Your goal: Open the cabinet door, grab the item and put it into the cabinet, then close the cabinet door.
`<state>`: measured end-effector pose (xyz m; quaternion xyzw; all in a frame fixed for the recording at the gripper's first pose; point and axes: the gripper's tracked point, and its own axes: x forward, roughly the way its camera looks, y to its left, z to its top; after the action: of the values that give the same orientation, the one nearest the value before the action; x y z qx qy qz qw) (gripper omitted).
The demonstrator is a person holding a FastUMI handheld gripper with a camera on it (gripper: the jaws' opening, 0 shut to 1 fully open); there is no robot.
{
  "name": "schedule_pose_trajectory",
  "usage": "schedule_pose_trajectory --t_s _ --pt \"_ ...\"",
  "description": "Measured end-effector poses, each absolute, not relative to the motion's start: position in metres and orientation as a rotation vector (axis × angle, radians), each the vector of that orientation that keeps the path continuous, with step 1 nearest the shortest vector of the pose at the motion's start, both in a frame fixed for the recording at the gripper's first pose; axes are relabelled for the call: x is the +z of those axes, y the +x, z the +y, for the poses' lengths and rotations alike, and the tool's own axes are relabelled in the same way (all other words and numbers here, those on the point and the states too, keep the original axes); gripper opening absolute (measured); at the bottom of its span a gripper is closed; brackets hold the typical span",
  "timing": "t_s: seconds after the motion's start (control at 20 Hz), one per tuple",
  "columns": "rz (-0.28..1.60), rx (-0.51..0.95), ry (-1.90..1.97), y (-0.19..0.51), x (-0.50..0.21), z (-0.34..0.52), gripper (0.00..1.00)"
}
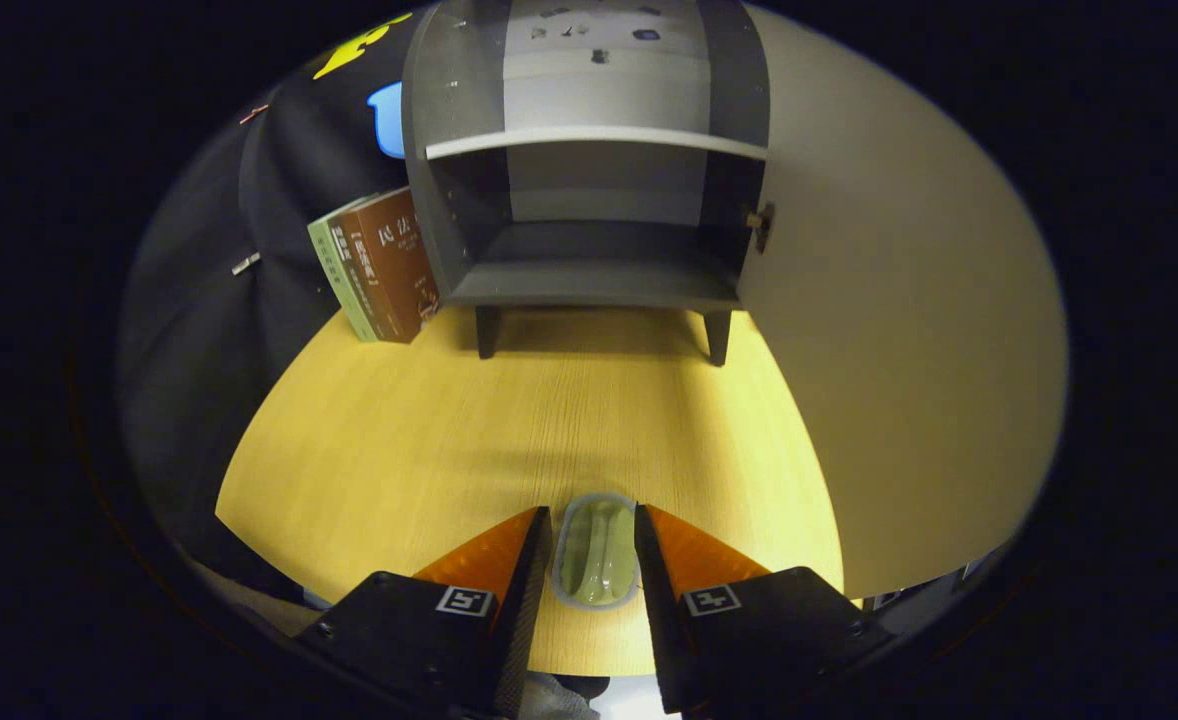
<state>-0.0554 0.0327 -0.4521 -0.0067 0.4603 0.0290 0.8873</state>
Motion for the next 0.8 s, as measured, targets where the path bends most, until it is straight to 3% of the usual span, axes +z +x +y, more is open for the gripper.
schedule_pose_trajectory --t_s 0.3,0.7,0.8 --pt "1.13 0.038 -0.005 -0.075 -0.525 0.032 0.54" --pt "1.166 -0.03 0.033 -0.066 -0.557 0.018 0.54" --pt "1.173 -0.03 -0.009 -0.064 -0.56 0.013 0.24"
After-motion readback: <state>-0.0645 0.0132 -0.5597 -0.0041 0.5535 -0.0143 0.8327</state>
